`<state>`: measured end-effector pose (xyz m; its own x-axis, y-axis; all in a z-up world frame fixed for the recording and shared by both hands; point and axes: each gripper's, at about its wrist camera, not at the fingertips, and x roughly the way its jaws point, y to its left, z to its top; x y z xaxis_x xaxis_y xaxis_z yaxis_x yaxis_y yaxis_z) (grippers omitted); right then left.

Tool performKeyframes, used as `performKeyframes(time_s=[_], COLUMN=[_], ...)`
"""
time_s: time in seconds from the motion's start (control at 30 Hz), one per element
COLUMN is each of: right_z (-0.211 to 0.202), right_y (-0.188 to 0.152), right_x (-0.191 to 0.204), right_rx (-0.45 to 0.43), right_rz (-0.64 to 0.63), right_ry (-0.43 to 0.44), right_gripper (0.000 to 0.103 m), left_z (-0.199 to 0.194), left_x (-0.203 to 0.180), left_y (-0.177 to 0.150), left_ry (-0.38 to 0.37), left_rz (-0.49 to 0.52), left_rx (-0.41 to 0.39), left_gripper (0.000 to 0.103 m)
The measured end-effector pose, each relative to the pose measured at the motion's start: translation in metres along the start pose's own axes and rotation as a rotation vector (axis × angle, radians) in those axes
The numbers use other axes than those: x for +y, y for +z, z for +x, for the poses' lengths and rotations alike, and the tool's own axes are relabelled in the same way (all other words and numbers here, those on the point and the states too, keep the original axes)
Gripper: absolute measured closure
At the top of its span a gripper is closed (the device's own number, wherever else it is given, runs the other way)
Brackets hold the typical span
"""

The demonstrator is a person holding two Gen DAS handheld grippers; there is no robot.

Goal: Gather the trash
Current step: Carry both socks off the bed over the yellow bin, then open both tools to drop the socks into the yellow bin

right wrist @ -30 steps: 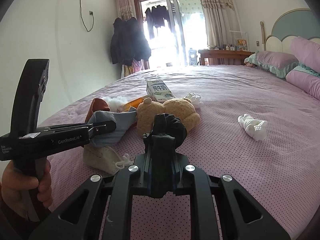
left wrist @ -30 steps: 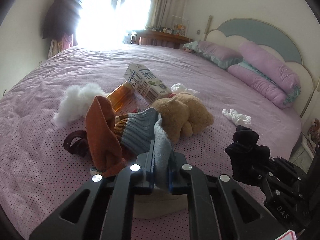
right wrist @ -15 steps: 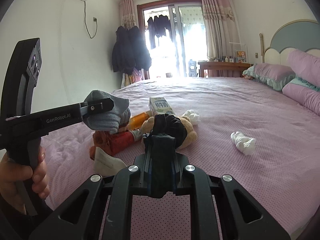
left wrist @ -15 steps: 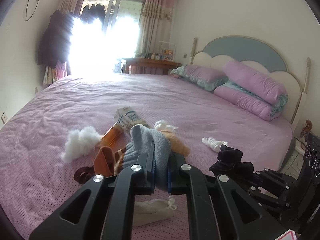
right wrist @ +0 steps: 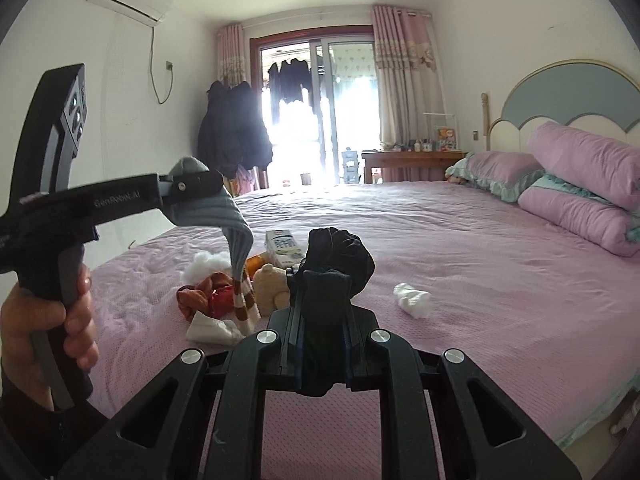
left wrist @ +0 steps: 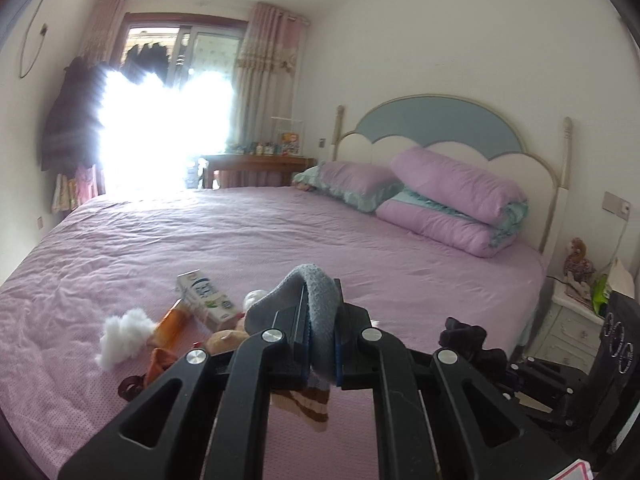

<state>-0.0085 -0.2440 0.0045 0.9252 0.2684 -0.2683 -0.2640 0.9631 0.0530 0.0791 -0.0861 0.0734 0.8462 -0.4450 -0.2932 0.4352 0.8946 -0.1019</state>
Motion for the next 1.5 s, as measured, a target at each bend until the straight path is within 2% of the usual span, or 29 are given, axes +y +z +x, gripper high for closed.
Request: performKeyframes(time_s=[0.13, 0.37, 0.47, 0.63, 0.8, 0.9, 1.13, 1.2, 1.23, 1.27, 1.33, 1.43, 1.5], right_z=[-0.026, -0.074, -0.094, -0.114, -0.127, -0.130, -0.136, -0.137, -0.137, -0.138, -0.138, -0.137, -0.133], right_y=[-0.007, -0.036, -0.062, -0.116, -0.172, -0.193, -0.224, -0.232, -0.235, -0.239, -0.245, -0.254, -0.259], right_x=[-0.016, -0.046, -0.061, -0.089, -0.114, -0.121, -0.139, -0.142, -0.143, -0.145, -0.147, -0.152, -0.155], right_rx=[-0.001, 0.043, 0.094, 0.210, 0.314, 0.368, 0.462, 0.488, 0.499, 0.512, 0.531, 0.562, 0.590], right_rz=[0.024, 0.067, 0.091, 0.168, 0.272, 0.316, 0.406, 0.422, 0.429, 0.441, 0.458, 0.457, 0.458], right_ry=[-0.050, -0.167, -0.238, -0.325, -0.381, -0.411, -0.445, -0.452, -0.458, -0.463, -0.467, -0.479, -0.482], right_gripper=[0.089, 0.089, 0.089, 0.089, 0.089, 0.089, 0.089, 0.089, 0.089, 0.089, 0.089, 0.089, 0.089], left_z=[-0.007, -0.002, 0.008, 0.033, 0.057, 0.069, 0.094, 0.099, 0.103, 0.106, 0.109, 0.115, 0.118], left_x=[-0.031, -0.097, -0.124, -0.165, -0.194, -0.207, -0.233, -0.240, -0.244, -0.247, -0.250, -0.247, -0.240], left_y=[-0.010, -0.052, -0.078, -0.140, -0.196, -0.222, -0.267, -0.277, -0.282, -0.284, -0.291, -0.298, -0.299], left_ry=[-0.096, -0.259, -0.335, -0.455, -0.525, -0.539, -0.580, -0.578, -0.575, -0.572, -0.549, -0.538, -0.496], left_rz=[0.022, 0.073, 0.082, 0.087, 0.097, 0.114, 0.140, 0.143, 0.144, 0.146, 0.159, 0.146, 0.141], left_rx=[0.027, 0.133, 0.198, 0.382, 0.553, 0.642, 0.794, 0.831, 0.851, 0.874, 0.911, 0.980, 1.006], left_gripper=[0.094, 0.094, 0.094, 0.094, 0.094, 0.094, 0.094, 0.088, 0.070, 0.042, 0.019, 0.017, 0.016])
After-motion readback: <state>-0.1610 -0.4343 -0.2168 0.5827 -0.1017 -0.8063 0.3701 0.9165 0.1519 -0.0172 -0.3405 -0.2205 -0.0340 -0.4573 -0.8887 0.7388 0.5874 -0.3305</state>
